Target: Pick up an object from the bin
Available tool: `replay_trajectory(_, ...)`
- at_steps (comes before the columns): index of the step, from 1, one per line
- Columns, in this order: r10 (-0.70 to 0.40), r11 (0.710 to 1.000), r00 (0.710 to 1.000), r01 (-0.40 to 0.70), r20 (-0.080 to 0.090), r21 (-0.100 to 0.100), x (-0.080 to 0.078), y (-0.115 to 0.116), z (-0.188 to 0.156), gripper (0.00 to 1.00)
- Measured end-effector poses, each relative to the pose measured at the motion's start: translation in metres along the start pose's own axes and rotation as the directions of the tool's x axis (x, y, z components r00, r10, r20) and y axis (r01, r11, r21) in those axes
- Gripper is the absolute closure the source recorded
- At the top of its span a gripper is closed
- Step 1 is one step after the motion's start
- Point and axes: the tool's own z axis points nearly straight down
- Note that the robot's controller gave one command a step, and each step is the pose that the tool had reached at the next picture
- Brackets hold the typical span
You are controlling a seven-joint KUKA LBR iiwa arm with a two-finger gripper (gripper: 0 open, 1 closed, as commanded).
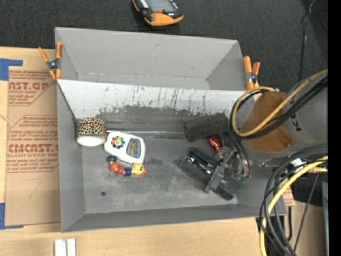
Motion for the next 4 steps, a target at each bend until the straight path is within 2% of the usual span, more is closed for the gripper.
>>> replay_trajectory(1, 0.0, 1.0, 1.0, 0.0, -0.006, 0.001, 0.002, 0.0, -0.019, 1.0)
replay_trajectory(2, 0.0, 1.0, 1.0, 0.0, -0.004, 0.0, 0.001, 0.0, -0.033, 1.0)
replay_trajectory(4, -0.001, 1.0, 1.0, 0.001, -0.008, 0.001, 0.003, 0.0, -0.044, 1.0)
